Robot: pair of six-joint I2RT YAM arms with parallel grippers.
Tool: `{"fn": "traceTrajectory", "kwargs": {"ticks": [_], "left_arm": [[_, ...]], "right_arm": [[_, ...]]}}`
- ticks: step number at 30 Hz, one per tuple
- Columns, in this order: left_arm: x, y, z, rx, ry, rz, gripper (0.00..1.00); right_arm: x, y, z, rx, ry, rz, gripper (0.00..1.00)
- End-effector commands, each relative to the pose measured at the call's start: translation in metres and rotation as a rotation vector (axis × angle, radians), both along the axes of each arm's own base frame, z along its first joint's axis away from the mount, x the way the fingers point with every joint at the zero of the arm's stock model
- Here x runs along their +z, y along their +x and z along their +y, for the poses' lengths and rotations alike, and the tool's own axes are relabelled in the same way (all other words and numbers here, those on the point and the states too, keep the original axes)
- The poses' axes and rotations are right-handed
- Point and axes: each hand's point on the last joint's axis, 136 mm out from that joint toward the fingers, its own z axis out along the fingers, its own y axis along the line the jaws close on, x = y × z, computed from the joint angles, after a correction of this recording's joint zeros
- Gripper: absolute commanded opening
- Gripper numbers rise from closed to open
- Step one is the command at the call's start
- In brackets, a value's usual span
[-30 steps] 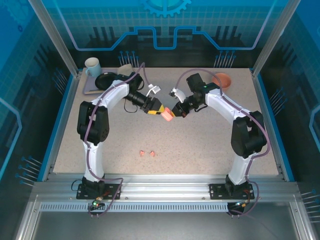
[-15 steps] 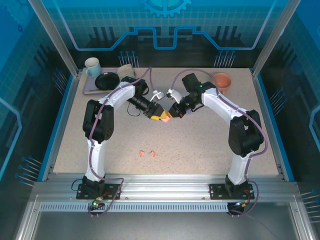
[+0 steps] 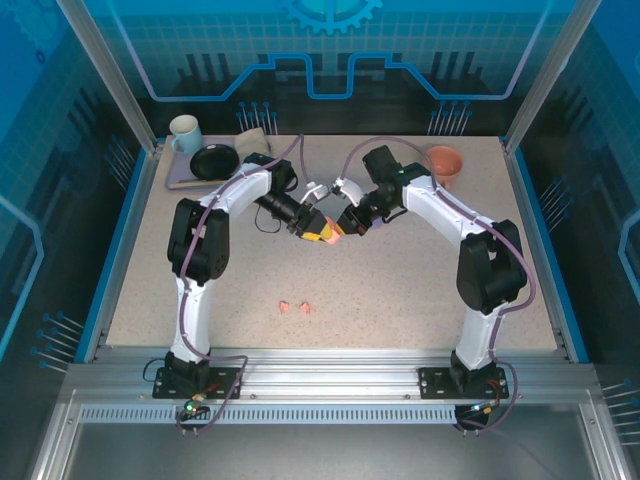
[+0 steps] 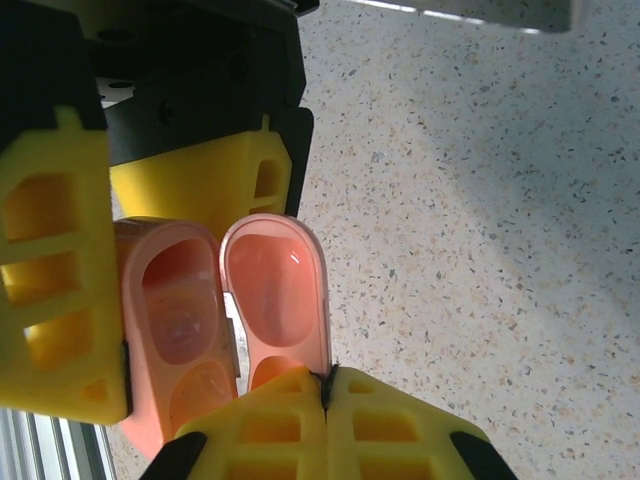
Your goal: Insert the wireless bluetooth earbuds into the charging case
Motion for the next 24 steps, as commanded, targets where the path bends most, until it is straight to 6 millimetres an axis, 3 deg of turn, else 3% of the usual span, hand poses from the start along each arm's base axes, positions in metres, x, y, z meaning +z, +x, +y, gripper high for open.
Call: {"fn": "traceTrajectory", "kwargs": {"ticks": [1,7,12,13,17,21,24], "left_arm": [[0.006,0.004,-0.005,-0.003,-0.039,-0.003,0.33],[0.009,0.006,-0.006,-0.001,-0.047,-0.014,0.18],[0.009,0.004,-0.006,0.000,-0.054,-0.008,0.09],[0.010,0.003,-0.006,0.001,-0.056,-0.011,0.06],[0.013,0.006,0.000,0.035,-0.054,-0.058,0.00],[0.024,0.017,0.015,0.133,-0.047,-0.162,0.00],[0.033,0.023,0.025,0.208,-0.007,-0.271,0.00]], "right_arm": [[0.004,-0.004,0.008,0.035,0.003,-0.003,0.00],[0.003,-0.003,0.007,0.027,-0.013,-0.010,0.00],[0.009,0.010,0.001,-0.035,-0.025,-0.034,0.00],[0.013,0.014,-0.002,-0.061,-0.022,-0.037,0.04],[0.047,0.033,-0.020,-0.221,0.044,-0.034,0.40],[0.079,0.032,-0.037,-0.356,0.103,-0.021,0.54],[0.079,0.024,-0.046,-0.463,0.087,0.026,0.57]]}}
